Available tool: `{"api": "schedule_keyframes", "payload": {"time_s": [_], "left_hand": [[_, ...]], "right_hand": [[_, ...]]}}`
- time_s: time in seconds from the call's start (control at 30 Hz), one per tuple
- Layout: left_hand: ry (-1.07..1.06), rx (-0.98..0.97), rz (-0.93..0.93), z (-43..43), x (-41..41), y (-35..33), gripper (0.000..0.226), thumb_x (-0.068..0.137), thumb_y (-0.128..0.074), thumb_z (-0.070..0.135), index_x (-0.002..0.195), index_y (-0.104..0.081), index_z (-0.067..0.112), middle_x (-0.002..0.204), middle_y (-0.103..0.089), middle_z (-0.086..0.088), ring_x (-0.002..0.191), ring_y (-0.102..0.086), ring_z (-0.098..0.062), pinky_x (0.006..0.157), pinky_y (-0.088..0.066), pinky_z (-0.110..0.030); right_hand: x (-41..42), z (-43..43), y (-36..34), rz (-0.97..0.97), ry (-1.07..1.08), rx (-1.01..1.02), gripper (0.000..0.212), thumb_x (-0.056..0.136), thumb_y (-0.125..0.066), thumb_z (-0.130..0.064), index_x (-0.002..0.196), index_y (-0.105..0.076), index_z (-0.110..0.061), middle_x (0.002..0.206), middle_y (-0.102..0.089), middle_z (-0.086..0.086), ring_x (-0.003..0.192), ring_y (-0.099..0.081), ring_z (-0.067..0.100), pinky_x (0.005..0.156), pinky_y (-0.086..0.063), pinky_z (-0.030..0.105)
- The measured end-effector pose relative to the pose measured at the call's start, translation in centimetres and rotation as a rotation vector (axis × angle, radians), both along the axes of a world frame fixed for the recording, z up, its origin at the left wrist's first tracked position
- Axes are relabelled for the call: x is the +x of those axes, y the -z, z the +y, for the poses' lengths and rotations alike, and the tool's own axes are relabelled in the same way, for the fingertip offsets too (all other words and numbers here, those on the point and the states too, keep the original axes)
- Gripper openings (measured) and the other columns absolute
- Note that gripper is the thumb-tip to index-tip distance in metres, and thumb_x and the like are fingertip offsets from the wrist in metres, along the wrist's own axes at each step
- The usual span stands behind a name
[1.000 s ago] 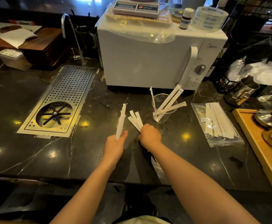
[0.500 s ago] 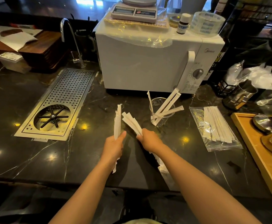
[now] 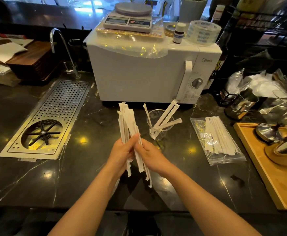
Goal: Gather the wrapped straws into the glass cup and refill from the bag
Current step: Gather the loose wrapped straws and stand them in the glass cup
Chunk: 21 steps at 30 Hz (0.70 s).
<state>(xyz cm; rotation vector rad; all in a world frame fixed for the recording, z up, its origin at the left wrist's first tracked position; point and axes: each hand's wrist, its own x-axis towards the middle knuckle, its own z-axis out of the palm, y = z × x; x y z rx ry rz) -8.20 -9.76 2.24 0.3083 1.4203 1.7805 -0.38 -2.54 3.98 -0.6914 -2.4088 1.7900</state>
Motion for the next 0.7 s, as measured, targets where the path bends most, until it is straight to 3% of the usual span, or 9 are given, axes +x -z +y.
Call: {"api": "schedule_keyframes", "payload": {"time_s": [0.1, 0.17, 0.47, 0.6, 0.7], "left_hand": [[0.004, -0.026, 0.008, 0.8, 0.1, 0.1, 0.005, 0.081, -0.061, 0.015, 0.081, -0.065, 0.014, 0.059, -0.070, 0.001, 0.061, -0.069, -0.010, 0.059, -0.058, -0.022], [0.016, -0.032, 0.006, 1.3, 0.3, 0.1, 0.009, 0.081, -0.061, 0.011, 0.076, -0.067, 0.015, 0.056, -0.069, 0.002, 0.060, -0.068, -0.010, 0.058, -0.057, -0.022], [0.037, -0.066, 0.074, 2.4, 1.0, -0.2, 0.009, 0.084, -0.058, 0.016, 0.080, -0.066, 0.015, 0.066, -0.067, 0.003, 0.070, -0.065, -0.011, 0.065, -0.050, -0.026], [-0.015, -0.079, 0.094, 2.9, 1.5, -0.2, 0.020, 0.087, -0.053, 0.017, 0.104, -0.059, 0.007, 0.081, -0.065, -0.003, 0.081, -0.064, -0.014, 0.068, -0.053, -0.023], [-0.028, -0.065, 0.146, 3.0, 1.6, -0.4, 0.015, 0.089, -0.050, 0.016, 0.097, -0.060, 0.009, 0.083, -0.064, -0.002, 0.086, -0.062, -0.016, 0.076, -0.051, -0.024]], "right_hand": [[0.2, 0.4, 0.2, -0.048, -0.039, 0.075, 0.041, 0.097, -0.029, -0.035, 0.131, -0.043, -0.017, 0.124, -0.060, 0.011, 0.113, -0.057, 0.023, 0.096, -0.046, 0.033], [0.2, 0.7, 0.3, -0.074, -0.059, 0.122, 0.042, 0.098, -0.030, -0.031, 0.138, -0.035, -0.019, 0.127, -0.058, 0.015, 0.115, -0.057, 0.027, 0.098, -0.047, 0.036], [0.6, 2.1, 0.5, -0.110, -0.070, 0.160, 0.045, 0.097, -0.031, -0.029, 0.141, -0.027, -0.019, 0.139, -0.048, 0.013, 0.126, -0.047, 0.027, 0.107, -0.041, 0.040], [0.8, 2.7, 0.5, -0.141, -0.067, 0.157, 0.046, 0.095, -0.037, -0.033, 0.140, -0.027, -0.023, 0.131, -0.055, 0.010, 0.116, -0.055, 0.026, 0.100, -0.046, 0.041], [1.4, 3.6, 0.0, -0.215, -0.077, 0.219, 0.045, 0.091, -0.045, -0.036, 0.132, -0.038, -0.017, 0.116, -0.062, 0.011, 0.102, -0.060, 0.026, 0.091, -0.051, 0.043]]}}
